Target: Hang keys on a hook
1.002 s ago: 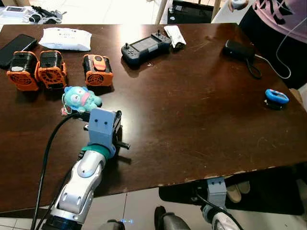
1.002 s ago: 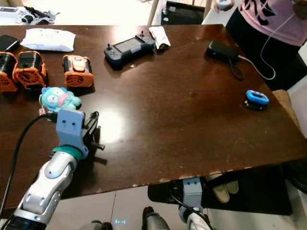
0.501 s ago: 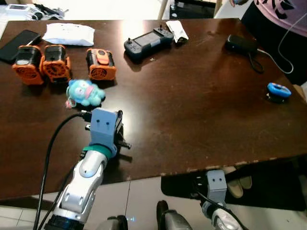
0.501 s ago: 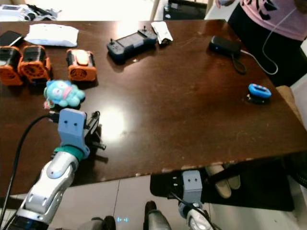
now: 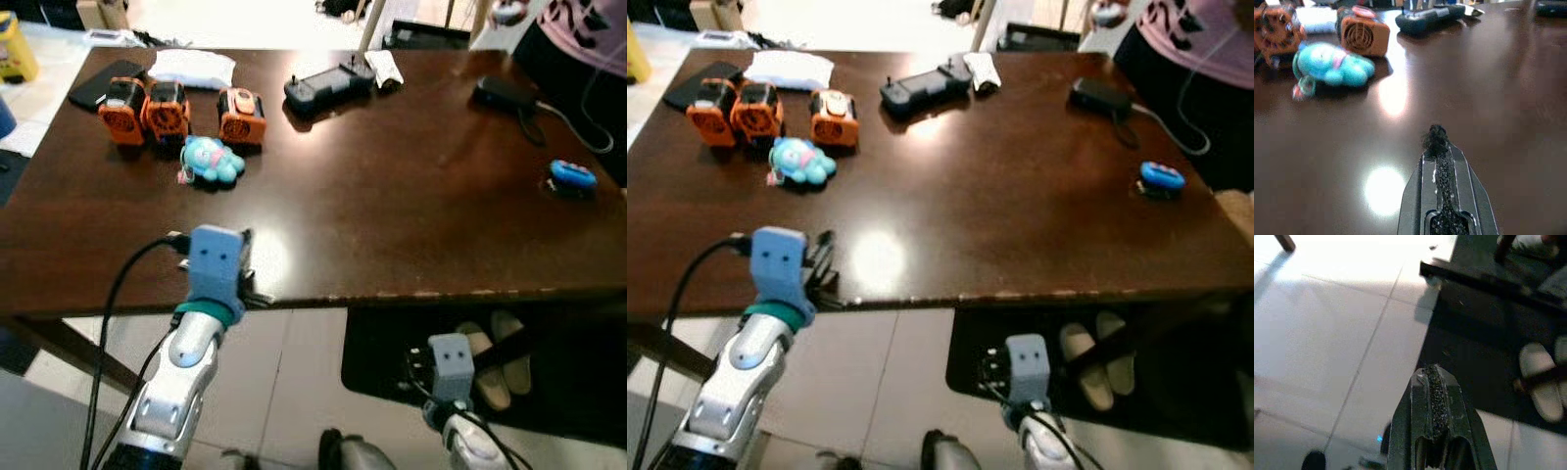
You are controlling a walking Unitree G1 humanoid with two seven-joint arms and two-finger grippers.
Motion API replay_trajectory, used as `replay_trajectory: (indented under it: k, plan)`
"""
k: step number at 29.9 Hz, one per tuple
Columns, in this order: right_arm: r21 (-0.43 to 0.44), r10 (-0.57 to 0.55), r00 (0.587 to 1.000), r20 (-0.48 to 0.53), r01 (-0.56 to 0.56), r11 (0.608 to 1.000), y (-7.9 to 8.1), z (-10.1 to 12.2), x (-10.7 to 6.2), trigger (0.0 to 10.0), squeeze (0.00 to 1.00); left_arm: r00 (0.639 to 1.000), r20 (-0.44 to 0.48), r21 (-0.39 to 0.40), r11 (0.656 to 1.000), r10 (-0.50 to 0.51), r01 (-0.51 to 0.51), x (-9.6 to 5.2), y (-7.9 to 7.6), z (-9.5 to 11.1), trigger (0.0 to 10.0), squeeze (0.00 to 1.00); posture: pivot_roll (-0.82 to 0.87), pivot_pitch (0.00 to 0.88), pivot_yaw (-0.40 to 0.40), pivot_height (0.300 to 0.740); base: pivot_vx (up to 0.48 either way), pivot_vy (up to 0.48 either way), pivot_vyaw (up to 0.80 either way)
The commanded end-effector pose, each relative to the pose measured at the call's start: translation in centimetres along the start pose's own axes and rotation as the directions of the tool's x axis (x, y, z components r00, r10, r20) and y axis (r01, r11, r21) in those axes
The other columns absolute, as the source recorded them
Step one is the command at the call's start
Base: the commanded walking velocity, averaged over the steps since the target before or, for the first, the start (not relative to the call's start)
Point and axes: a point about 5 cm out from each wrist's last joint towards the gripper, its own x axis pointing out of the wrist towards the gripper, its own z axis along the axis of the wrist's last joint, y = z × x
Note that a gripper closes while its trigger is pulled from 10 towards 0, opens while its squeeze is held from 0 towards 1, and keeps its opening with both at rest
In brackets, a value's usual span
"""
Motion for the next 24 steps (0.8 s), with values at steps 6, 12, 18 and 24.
replay_trajectory:
  k: [6,12,18,24]
  plan:
    - [0.023,-0.007,0.999,-0.036,0.008,1.000,0.19,-1.00,-0.50,10.0,0.00,0.999,-0.033,0.012,1.000,0.009,-0.009,-0.40,0.29,-0.86,10.0,0.00,-0.05,0.150,-0.016,0.740,-0.345,0.000,0.00]
    - [0.022,-0.004,0.999,-0.035,0.005,1.000,0.21,-0.98,-0.48,10.0,0.00,0.999,-0.033,0.013,1.000,0.010,-0.010,-0.36,0.31,-0.87,10.0,0.00,-0.05,0.150,-0.017,0.740,-0.342,0.000,0.00]
    - [0.023,-0.002,0.999,-0.034,0.003,1.000,0.20,-0.90,-0.42,10.0,0.00,0.999,-0.037,0.014,1.000,0.010,-0.009,-0.41,0.29,-0.95,10.0,0.00,-0.05,0.148,-0.018,0.740,-0.212,0.000,0.00]
    - [0.020,0.000,0.999,-0.035,0.001,1.000,0.18,-0.85,-0.36,10.0,0.00,0.999,-0.038,0.012,1.000,-0.005,0.006,-0.28,0.05,-0.81,10.0,0.00,-0.05,0.144,-0.020,0.740,0.000,0.000,0.00]
